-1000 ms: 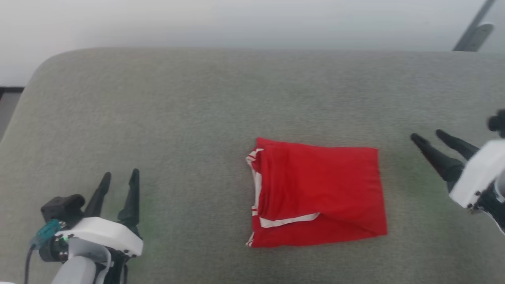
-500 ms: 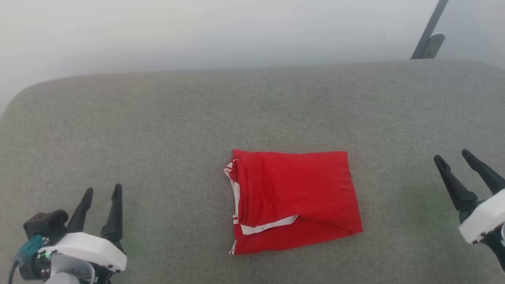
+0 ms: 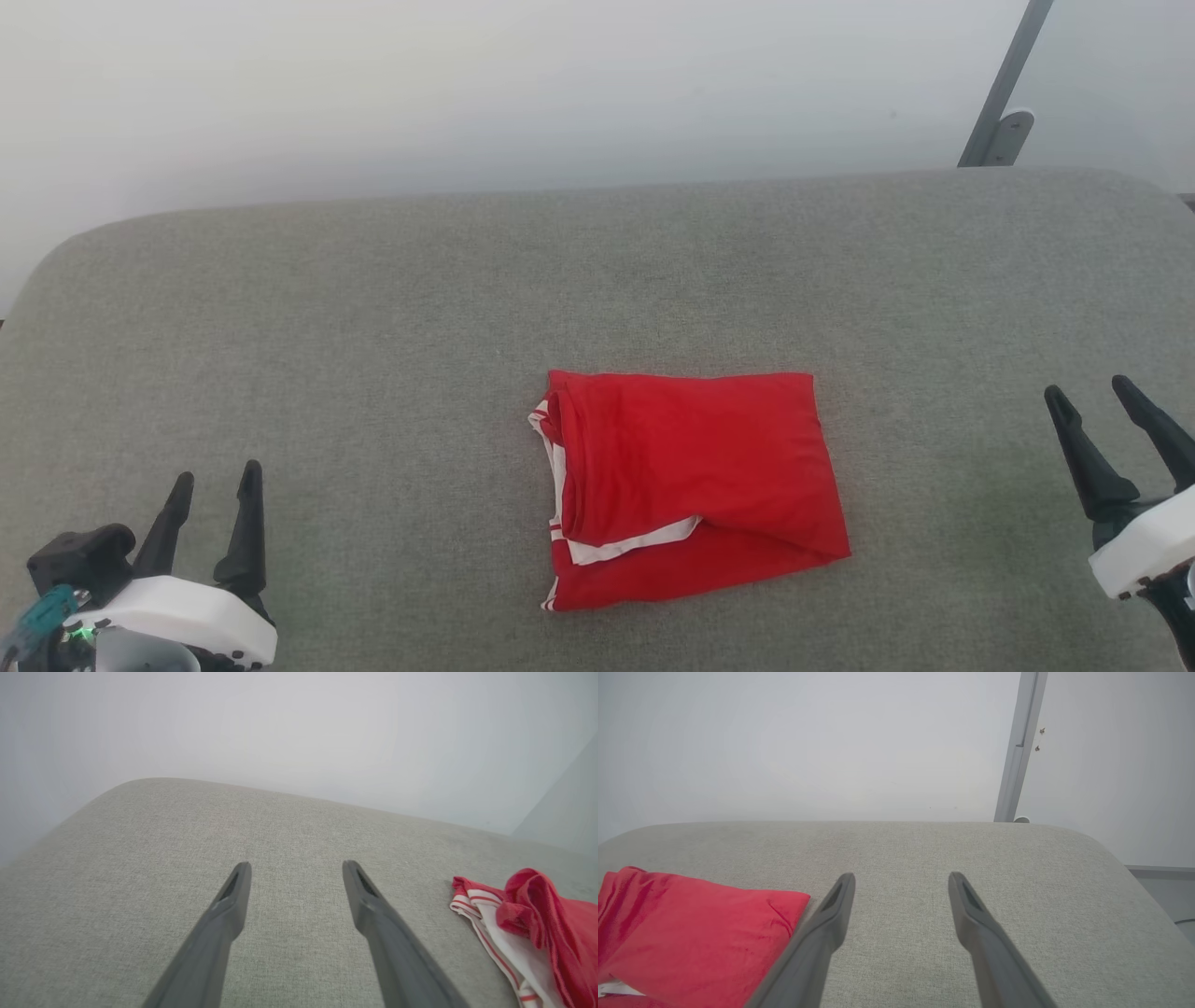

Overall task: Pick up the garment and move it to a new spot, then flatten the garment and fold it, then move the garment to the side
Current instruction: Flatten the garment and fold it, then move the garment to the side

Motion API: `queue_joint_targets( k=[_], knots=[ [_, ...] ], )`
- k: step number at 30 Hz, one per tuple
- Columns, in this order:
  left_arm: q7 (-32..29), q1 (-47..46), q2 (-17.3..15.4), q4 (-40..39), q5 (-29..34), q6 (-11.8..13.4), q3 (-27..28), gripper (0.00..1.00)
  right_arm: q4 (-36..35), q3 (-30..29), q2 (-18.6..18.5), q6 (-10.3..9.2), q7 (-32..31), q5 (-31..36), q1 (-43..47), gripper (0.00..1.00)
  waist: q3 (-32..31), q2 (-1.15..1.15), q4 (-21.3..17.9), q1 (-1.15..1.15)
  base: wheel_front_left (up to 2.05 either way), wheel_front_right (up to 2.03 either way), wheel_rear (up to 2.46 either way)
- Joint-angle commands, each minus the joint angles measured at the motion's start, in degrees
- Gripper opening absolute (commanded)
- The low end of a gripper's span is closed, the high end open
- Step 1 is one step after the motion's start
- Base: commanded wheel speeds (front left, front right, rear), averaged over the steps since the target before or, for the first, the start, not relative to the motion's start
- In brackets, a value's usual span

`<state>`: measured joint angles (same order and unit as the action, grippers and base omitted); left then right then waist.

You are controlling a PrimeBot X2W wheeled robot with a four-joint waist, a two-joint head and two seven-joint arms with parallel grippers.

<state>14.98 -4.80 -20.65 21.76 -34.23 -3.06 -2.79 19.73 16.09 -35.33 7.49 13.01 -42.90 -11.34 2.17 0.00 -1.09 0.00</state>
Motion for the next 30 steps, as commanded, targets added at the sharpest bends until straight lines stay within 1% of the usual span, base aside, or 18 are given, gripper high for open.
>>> queue_joint_targets(
  k=[1,11,16,23,30],
  knots=[
    [0.2,0.3,0.2,-0.3,0.7,-0.3,0.3,1.00,0.2,-0.2,0.4,-0.02,0.5,0.1,0.6,1.00,-0.1,0.00,0.0,0.00,0.00,0.00,0.00],
    [0.2,1.2,0.4,-0.8,1.3,-0.3,0.8,1.00,0.9,-0.4,0.6,-0.01,1.5,-0.2,0.9,1.00,-0.7,0.00,0.3,0.00,0.00,0.00,0.00],
    [0.2,0.9,0.5,-1.1,1.5,-0.4,0.3,1.00,1.4,-0.1,0.9,-0.01,1.5,-0.7,1.3,1.00,-0.6,0.00,1.1,0.00,0.00,0.00,0.00],
    [0.2,0.1,0.9,-1.8,1.9,-0.1,-0.6,1.00,1.0,2.0,1.1,-0.01,-0.8,-1.5,-0.2,1.00,0.5,0.00,3.3,0.00,0.00,0.00,0.00],
    [0.2,-0.1,2.0,-2.7,2.8,0.5,-1.7,1.00,0.3,7.1,0.5,-0.01,-6.6,-3.7,-2.7,1.00,1.9,0.00,7.2,0.00,0.00,0.00,0.00]
  ],
)
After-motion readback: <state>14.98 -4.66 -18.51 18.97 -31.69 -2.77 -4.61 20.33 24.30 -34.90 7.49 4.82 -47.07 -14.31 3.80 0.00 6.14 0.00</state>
